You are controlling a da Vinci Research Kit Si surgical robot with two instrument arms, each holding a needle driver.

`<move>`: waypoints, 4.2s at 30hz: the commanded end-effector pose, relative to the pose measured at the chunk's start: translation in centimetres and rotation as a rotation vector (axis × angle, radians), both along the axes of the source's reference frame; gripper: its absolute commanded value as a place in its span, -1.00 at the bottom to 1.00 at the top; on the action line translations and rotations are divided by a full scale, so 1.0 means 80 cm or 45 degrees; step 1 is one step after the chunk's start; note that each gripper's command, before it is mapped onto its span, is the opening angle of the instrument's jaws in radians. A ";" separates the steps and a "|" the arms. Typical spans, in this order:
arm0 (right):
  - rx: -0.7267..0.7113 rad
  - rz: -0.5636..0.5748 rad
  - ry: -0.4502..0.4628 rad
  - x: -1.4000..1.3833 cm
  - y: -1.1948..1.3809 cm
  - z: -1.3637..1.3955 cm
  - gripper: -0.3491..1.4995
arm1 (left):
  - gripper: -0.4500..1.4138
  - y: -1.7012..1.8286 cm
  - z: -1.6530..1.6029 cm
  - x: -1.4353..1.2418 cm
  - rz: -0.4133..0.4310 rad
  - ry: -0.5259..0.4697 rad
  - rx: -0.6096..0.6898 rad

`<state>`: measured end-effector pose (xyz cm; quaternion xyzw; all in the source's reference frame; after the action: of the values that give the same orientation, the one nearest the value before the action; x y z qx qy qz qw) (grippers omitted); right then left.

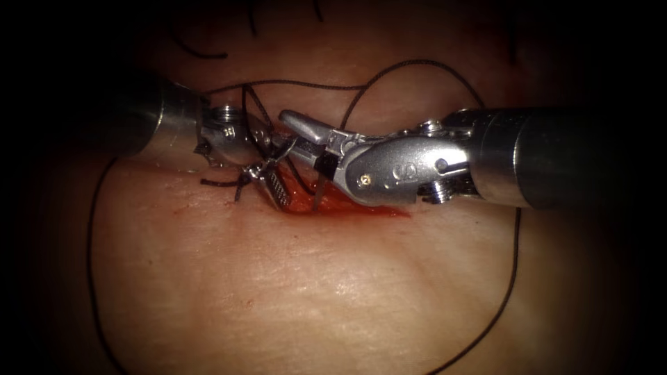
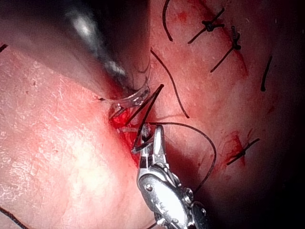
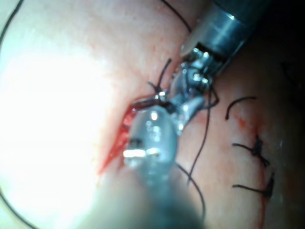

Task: Wound Closure
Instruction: Insert the needle into the other side of the tissue using the right gripper, then push the needle through the tissue using the right gripper

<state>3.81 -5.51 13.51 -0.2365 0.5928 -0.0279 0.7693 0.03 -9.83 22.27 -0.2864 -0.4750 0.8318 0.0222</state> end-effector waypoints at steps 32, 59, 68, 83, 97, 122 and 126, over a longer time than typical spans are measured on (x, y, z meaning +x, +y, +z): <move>0.312 0.164 0.284 -0.0008 0.0012 0.0014 -1.00 | -0.40 -0.0074 -0.0085 -0.0005 -0.158 0.035 -0.122; 0.906 0.266 0.413 -0.0035 0.0032 0.0064 -1.00 | -0.44 -0.0141 -0.0033 -0.0015 -0.219 -0.008 -0.118; 1.204 0.290 0.445 -0.0036 0.0033 0.0072 -1.00 | -0.44 -0.0143 -0.0035 -0.0004 -0.210 -0.021 -0.121; 1.598 0.333 0.571 -0.0039 0.0050 0.0089 -1.00 | -0.48 -0.0163 -0.0027 0.0026 -0.217 -0.005 -0.131; 1.984 0.243 0.543 -0.0014 0.0044 0.0111 -1.00 | -0.49 -0.0165 -0.0026 0.0036 -0.210 -0.010 -0.132; 2.554 0.415 0.803 -0.0009 0.0017 0.0103 -1.00 | -0.55 -0.0168 -0.0012 0.0032 -0.212 -0.008 -0.145; 2.671 0.448 0.848 -0.0009 0.0014 0.0100 -1.00 | -0.55 -0.0169 -0.0011 0.0031 -0.213 -0.008 -0.145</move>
<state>3.68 -5.41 14.26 0.4599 0.4520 0.6647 0.3774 0.33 -11.09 22.12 -0.3284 -0.4002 0.8524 0.0734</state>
